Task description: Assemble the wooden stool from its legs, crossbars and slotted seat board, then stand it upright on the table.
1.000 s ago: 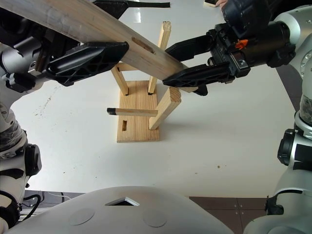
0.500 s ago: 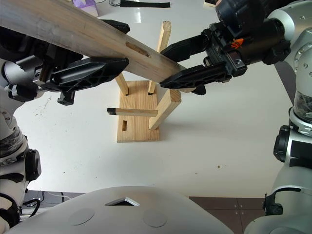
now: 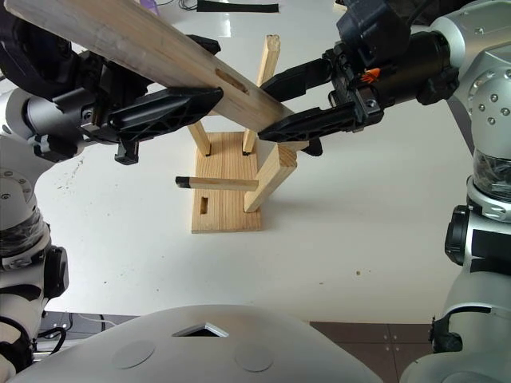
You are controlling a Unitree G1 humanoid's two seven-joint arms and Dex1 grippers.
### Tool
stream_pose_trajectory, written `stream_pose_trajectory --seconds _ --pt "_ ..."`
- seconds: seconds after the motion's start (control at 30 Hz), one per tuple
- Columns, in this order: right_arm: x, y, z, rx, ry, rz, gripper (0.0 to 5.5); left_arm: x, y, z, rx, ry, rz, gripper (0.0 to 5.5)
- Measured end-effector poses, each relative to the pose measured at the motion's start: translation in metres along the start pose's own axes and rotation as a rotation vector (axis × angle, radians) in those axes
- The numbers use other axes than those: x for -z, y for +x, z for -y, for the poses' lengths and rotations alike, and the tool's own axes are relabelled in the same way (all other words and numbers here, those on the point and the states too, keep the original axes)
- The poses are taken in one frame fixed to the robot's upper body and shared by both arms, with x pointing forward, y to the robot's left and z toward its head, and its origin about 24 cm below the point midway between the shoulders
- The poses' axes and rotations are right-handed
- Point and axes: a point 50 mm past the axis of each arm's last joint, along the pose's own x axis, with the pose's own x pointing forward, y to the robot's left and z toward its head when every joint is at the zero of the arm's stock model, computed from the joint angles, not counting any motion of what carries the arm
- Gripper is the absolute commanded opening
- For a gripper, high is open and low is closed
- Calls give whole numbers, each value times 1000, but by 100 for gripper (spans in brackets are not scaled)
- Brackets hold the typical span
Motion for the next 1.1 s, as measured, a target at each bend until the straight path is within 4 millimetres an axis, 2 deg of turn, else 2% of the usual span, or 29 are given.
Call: stream_pose_trajectory --seconds 0.5,0.53,0.77,0.8,0.93,1.1 --pt "3 -4 3 5 -9 -23 205 11 -4 -2 -33 -6 14 208" --pt "3 -4 4 11 -14 -28 242 12 -4 -2 -40 -3 12 206" --pt "6 -17 9 71 -88 -124 336 26 -16 -11 -140 -28 -17 205" --pt "7 -18 10 75 -87 -124 353 25 -16 -11 -143 -24 -11 205" --pt "10 -27 14 113 -72 -120 355 19 -19 -16 -172 -10 44 205" --pt "9 -55 17 257 -58 -50 355 -3 -26 -23 -232 54 150 205"
